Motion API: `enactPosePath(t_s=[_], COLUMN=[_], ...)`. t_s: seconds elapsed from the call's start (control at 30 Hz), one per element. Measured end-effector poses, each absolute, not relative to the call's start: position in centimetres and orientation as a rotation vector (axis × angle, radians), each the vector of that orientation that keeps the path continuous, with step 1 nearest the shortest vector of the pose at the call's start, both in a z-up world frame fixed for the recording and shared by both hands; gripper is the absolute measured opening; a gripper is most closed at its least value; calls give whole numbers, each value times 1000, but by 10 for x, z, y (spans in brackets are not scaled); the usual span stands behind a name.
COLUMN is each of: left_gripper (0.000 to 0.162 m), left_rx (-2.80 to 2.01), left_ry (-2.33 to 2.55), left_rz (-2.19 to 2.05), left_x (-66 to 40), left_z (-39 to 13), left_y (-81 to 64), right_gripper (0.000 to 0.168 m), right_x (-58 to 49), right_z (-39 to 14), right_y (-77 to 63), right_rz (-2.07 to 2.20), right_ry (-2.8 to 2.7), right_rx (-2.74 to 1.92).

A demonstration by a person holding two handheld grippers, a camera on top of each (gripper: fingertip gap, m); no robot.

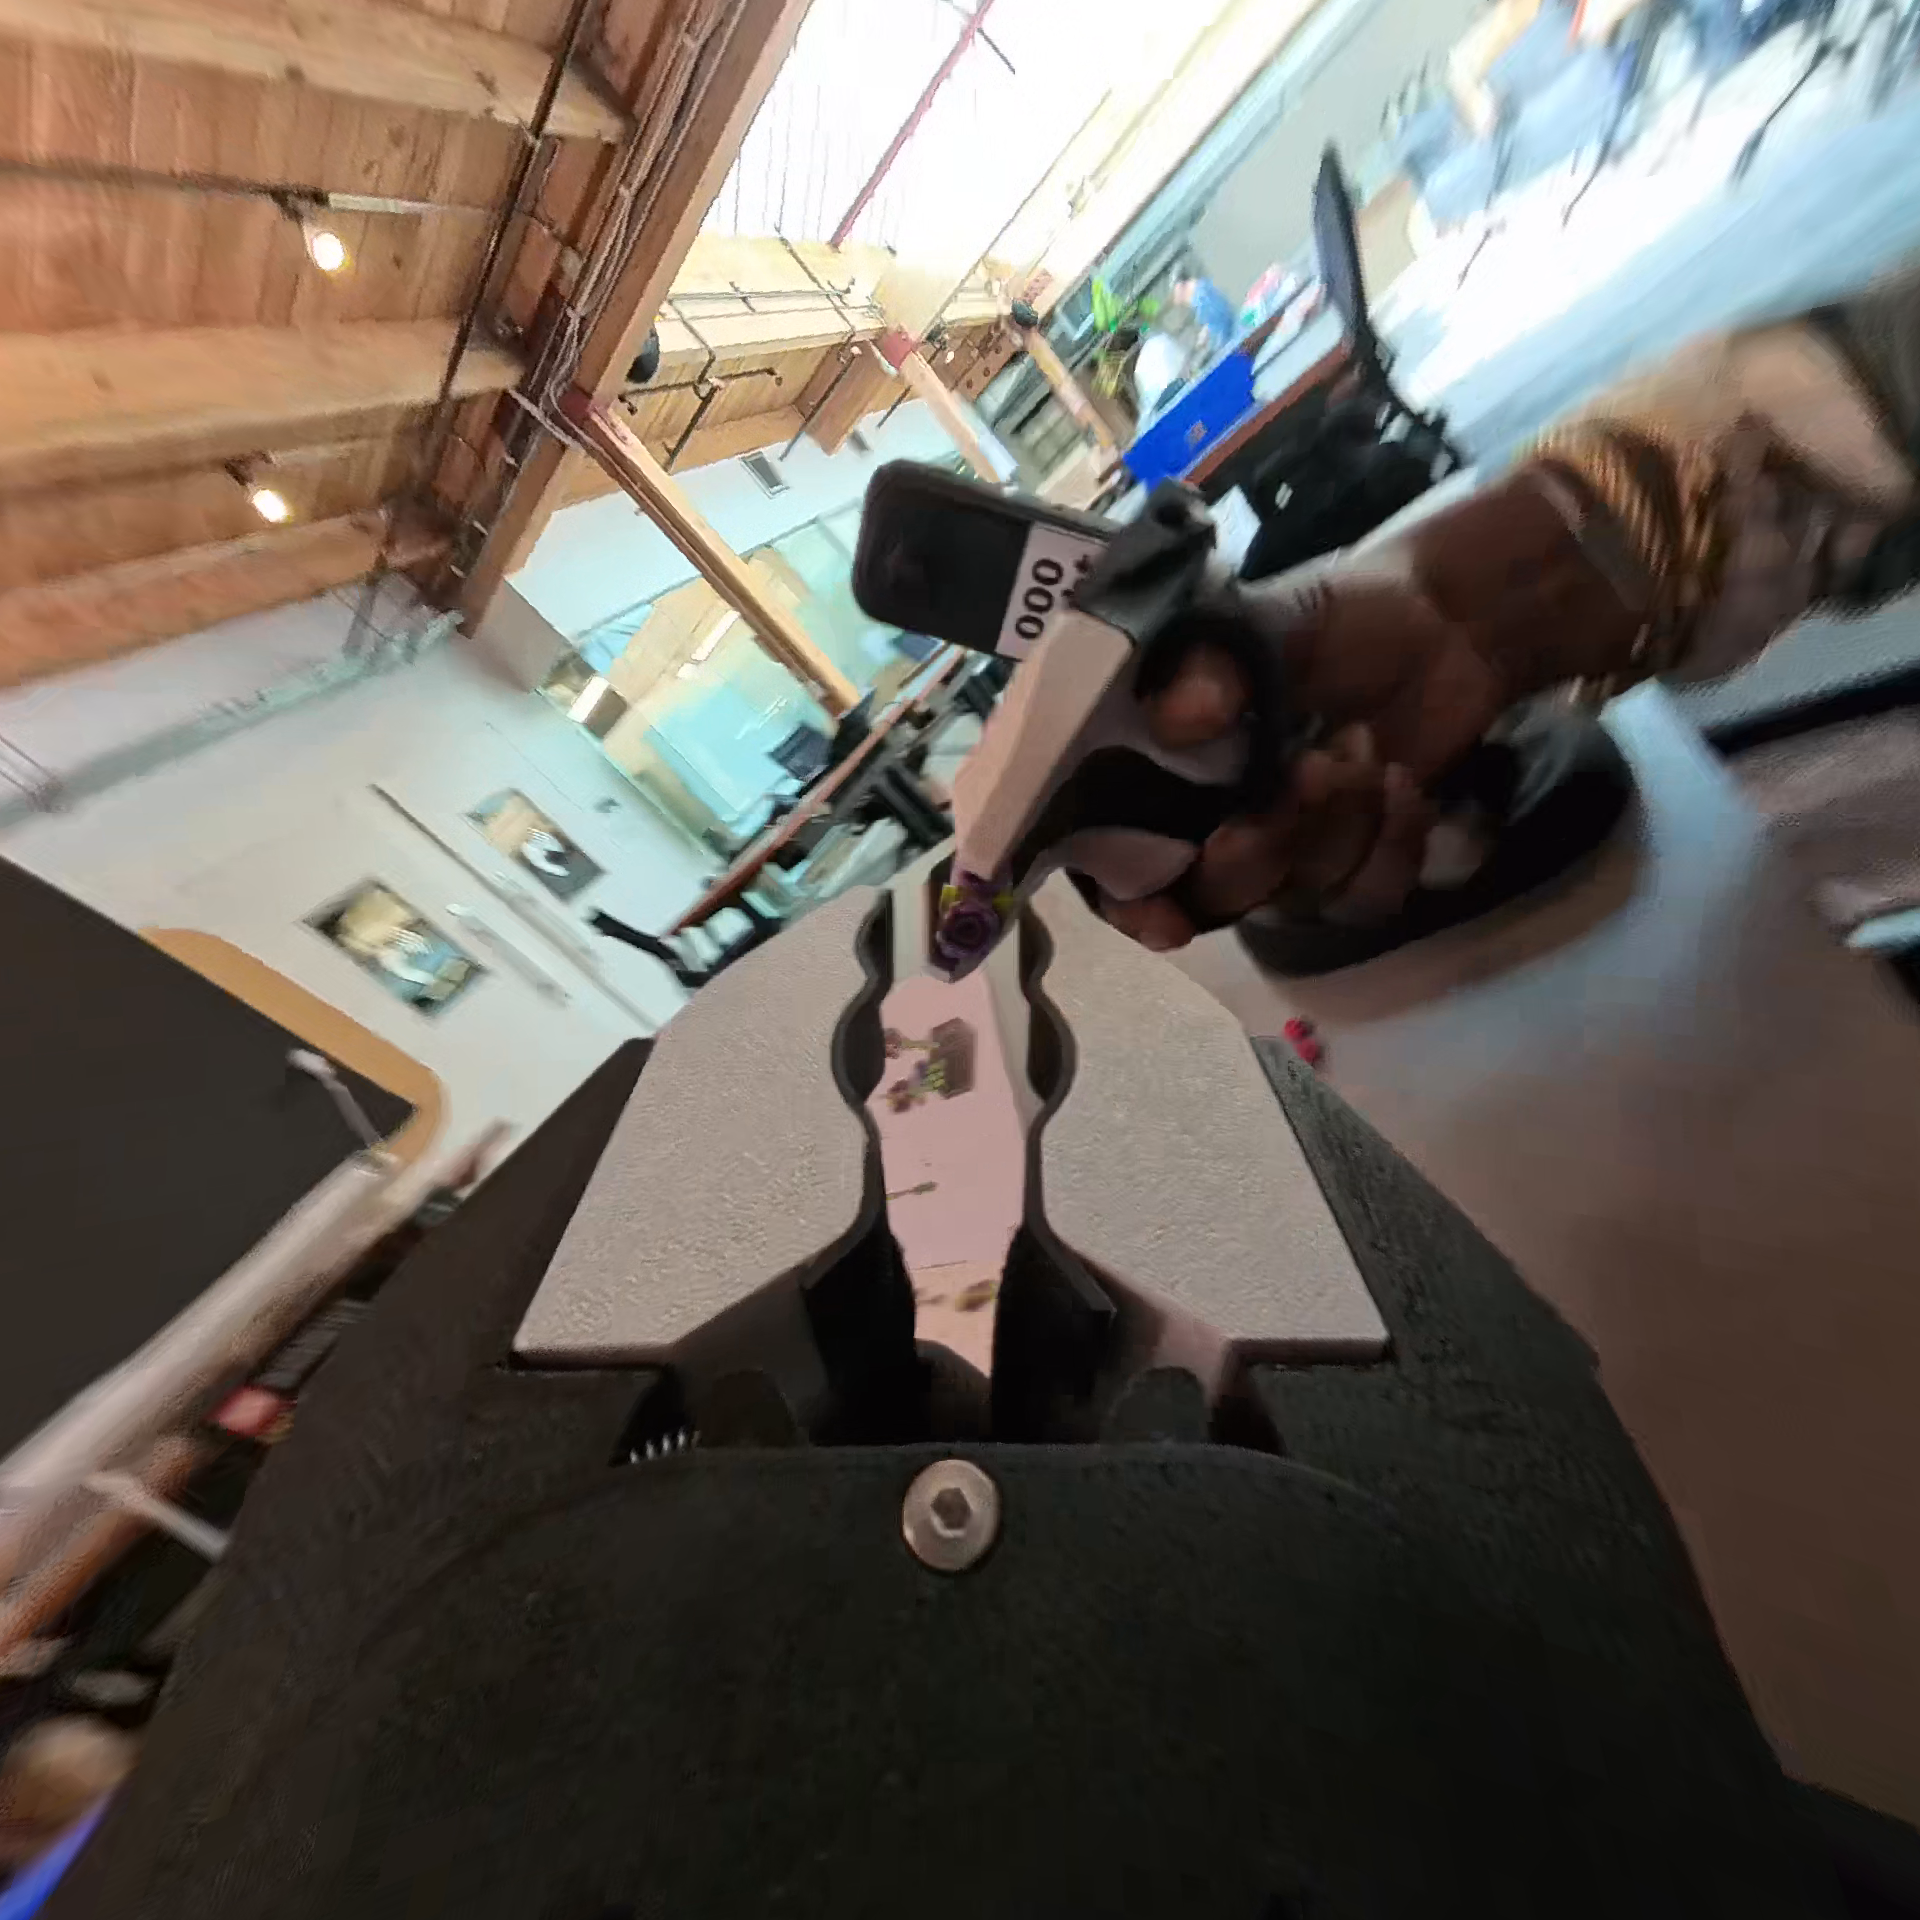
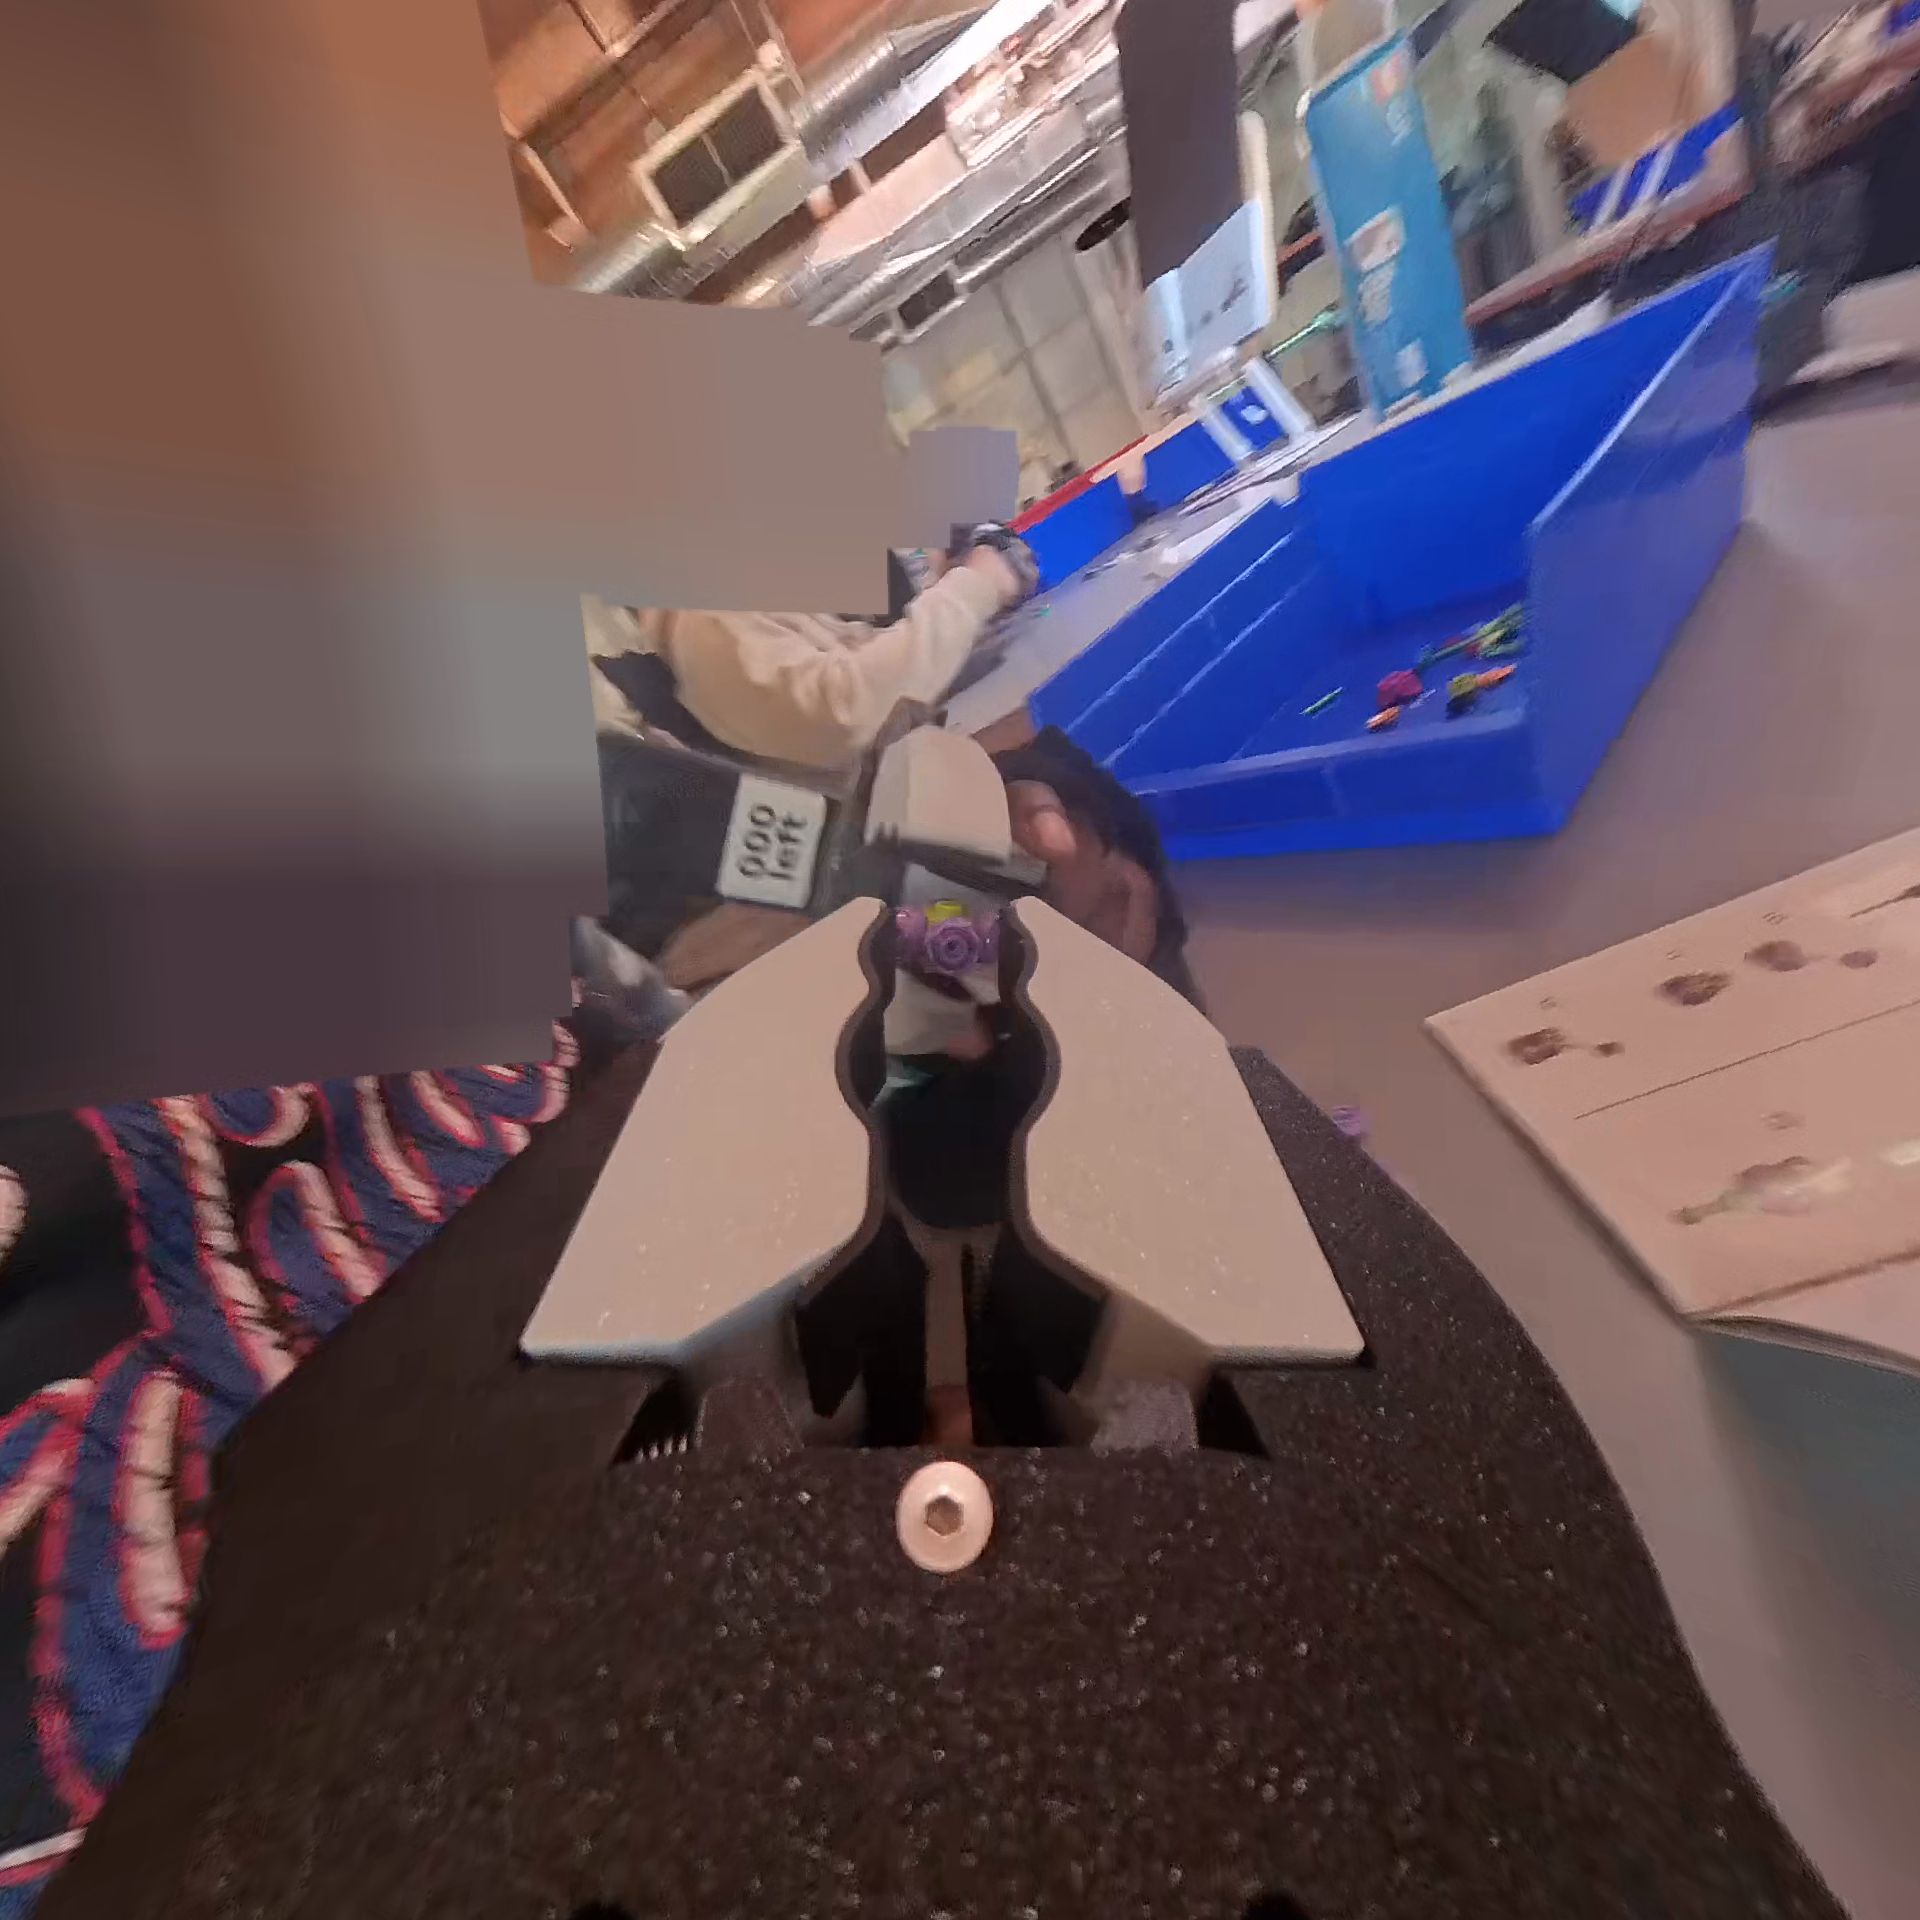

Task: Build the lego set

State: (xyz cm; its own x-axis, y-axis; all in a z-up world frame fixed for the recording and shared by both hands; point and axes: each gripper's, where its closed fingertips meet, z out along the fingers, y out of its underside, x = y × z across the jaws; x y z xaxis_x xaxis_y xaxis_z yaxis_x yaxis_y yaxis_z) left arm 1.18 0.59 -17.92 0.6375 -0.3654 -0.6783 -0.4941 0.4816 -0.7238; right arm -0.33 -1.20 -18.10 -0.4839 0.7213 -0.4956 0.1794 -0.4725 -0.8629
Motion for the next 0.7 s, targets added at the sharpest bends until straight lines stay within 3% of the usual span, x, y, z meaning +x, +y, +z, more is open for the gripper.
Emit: enactPosePath(t_s=[0.1,0.23,0.37,0.5,0.7], left_gripper=[35,36,33,15,19], left_rx=[-1223,-1251,-1101,-930,-771], left_ry=[735,343,135,20,8], left_rz=[-337,-1199,-1818,-2108,-2196], left_x=[6,-8,-3,15,26], left_z=[-170,-148,-131,-116,-103], left_y=[5,3,-6,-12,-21], right_gripper=[19,19,19,19,19], right_x=[-1,6,15,14,17], right_z=[-176,-152,-123,-113,-101], right_y=[-2,-1,-7,-19,-27], right_rz=[1757,1578,1671,1748,1895], right_ry=[-1374,-1364,-1270,-1263,-1207], right_rx=[-1142,-856,-644,-523,-456])
